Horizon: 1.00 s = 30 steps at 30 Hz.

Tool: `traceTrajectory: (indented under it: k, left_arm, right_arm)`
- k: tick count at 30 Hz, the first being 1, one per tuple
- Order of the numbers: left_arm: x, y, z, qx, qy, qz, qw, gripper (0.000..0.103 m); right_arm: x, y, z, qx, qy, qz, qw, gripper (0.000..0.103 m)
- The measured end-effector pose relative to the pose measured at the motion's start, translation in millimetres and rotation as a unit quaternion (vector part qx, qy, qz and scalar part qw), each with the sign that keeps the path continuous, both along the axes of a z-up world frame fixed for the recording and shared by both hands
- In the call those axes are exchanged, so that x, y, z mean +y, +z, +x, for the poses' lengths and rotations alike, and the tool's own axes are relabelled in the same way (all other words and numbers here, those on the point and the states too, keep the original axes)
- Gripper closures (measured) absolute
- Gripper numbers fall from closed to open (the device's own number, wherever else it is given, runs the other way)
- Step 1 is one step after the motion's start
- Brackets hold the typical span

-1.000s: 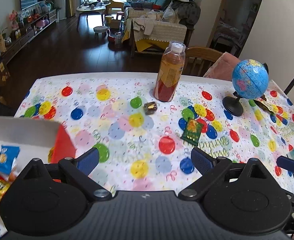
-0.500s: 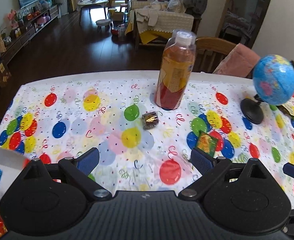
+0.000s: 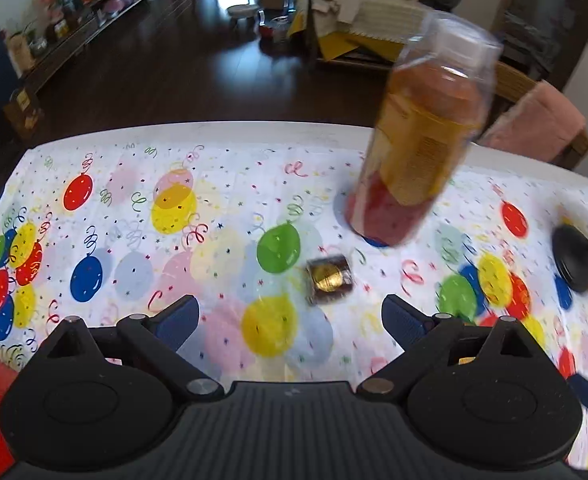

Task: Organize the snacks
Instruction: 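Close the left gripper on the brown cake while the right grips the green cracker packet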

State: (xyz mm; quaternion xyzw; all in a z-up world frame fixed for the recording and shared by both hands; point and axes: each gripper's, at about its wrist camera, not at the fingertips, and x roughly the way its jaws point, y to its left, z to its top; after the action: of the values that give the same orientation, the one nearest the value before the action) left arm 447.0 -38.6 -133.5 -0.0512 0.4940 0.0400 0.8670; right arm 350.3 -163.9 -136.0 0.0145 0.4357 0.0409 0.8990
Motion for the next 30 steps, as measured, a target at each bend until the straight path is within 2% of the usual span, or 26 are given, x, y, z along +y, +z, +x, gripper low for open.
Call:
traceTrajectory:
  k: [6,10,16,19,23,24,26,28,30]
  left_arm:
    - [1,-17,30,0.024,0.019,-0.001,0.9995,0.004]
    - [2,-28,42,0.041,0.031,-0.015,0.9986,0.005]
    - [-5,-33,51,0.043,0.03,-0.016,0.9985,0.007]
    - [-8,-37,55,0.052,0.024,-0.013,0.9983,0.014]
    - [-8,-46,61,0.078,0.024,-0.012,0.9966,0.038]
    - [-8,-47,62,0.081,0.023,-0.011,0.9964,0.041]
    - [-9,-47,62,0.077,0.018,-0.009,0.9968,0.043]
    - [-9,-46,61,0.074,0.016,-0.006,0.9971,0.051]
    - [-10,-45,60,0.074,0.013,0.004,0.9972,0.063]
  right_arm:
    - [8,-18,23,0.021,-0.011,-0.002,1.0,0.01]
    - [12,-25,32,0.026,-0.018,-0.009,0.999,0.012]
    - [14,-38,41,0.045,-0.031,-0.008,0.998,0.017]
    - [18,-41,43,0.051,-0.025,-0.01,0.998,0.023]
    - [27,-49,42,0.072,-0.018,-0.031,0.997,0.033]
    - [28,-49,41,0.068,-0.02,-0.034,0.997,0.035]
    - [27,-48,40,0.067,-0.021,-0.033,0.997,0.043]
    - [26,-47,39,0.066,-0.02,-0.035,0.997,0.049]
    - [23,-46,38,0.066,-0.02,-0.029,0.997,0.053]
